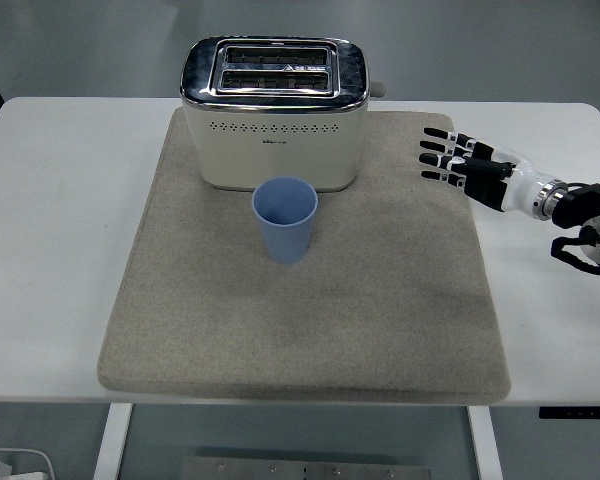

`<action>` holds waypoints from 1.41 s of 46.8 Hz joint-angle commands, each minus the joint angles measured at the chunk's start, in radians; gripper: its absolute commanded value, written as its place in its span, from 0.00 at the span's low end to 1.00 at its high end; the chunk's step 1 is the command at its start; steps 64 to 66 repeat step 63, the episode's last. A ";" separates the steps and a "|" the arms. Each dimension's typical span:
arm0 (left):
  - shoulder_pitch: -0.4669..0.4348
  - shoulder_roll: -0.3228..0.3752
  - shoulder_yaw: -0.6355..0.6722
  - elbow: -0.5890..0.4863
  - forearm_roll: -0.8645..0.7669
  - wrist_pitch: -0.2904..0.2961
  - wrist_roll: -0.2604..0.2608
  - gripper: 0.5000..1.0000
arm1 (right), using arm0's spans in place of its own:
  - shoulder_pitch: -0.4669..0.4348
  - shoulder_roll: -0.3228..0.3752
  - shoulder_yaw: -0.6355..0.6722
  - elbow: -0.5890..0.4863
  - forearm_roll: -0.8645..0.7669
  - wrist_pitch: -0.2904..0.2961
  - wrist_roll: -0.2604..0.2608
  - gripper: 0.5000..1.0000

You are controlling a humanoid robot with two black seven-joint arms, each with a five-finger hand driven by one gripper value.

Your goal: Put the water cup in front of the bread machine

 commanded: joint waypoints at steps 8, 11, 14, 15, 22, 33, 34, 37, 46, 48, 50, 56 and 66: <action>0.000 0.000 -0.002 -0.001 0.000 0.000 0.000 1.00 | 0.012 0.000 0.007 0.000 0.019 0.015 -0.027 0.86; 0.000 0.000 -0.002 -0.001 0.000 0.000 0.000 1.00 | 0.014 0.000 0.008 0.000 0.019 0.015 -0.027 0.86; 0.000 0.000 -0.002 -0.001 0.000 0.000 0.000 1.00 | 0.015 -0.003 0.012 -0.005 0.025 0.012 -0.027 0.86; 0.000 0.000 -0.002 -0.001 0.000 0.000 0.000 1.00 | 0.015 -0.007 0.012 -0.006 0.025 0.009 -0.027 0.86; 0.000 0.000 0.000 0.001 0.000 0.000 0.000 1.00 | 0.040 0.003 0.015 -0.035 0.072 -0.023 -0.027 0.86; 0.000 0.000 -0.002 0.002 0.000 0.000 0.000 1.00 | 0.043 0.021 0.021 -0.054 0.197 -0.086 -0.027 0.86; 0.000 0.000 0.000 0.002 0.000 0.000 0.000 1.00 | 0.043 0.024 0.028 -0.054 0.201 -0.092 -0.027 0.86; 0.000 0.000 -0.002 0.002 0.000 0.000 0.000 1.00 | 0.042 0.033 0.061 -0.054 0.206 -0.109 -0.027 0.86; 0.000 0.000 -0.002 0.002 0.000 0.000 0.000 1.00 | 0.042 0.078 0.113 -0.057 0.207 -0.147 -0.025 0.86; 0.000 0.000 -0.002 0.002 0.000 0.000 0.000 1.00 | 0.042 0.085 0.116 -0.057 0.207 -0.152 -0.025 0.86; 0.000 0.000 -0.002 0.002 0.000 0.000 0.000 1.00 | 0.043 0.096 0.116 -0.057 0.206 -0.157 -0.025 0.86; 0.000 0.000 -0.002 0.002 0.000 0.000 0.000 1.00 | 0.045 0.105 0.117 -0.058 0.206 -0.167 -0.024 0.86; 0.000 0.000 -0.002 0.004 0.000 0.000 0.000 1.00 | 0.045 0.107 0.128 -0.058 0.206 -0.180 0.011 0.86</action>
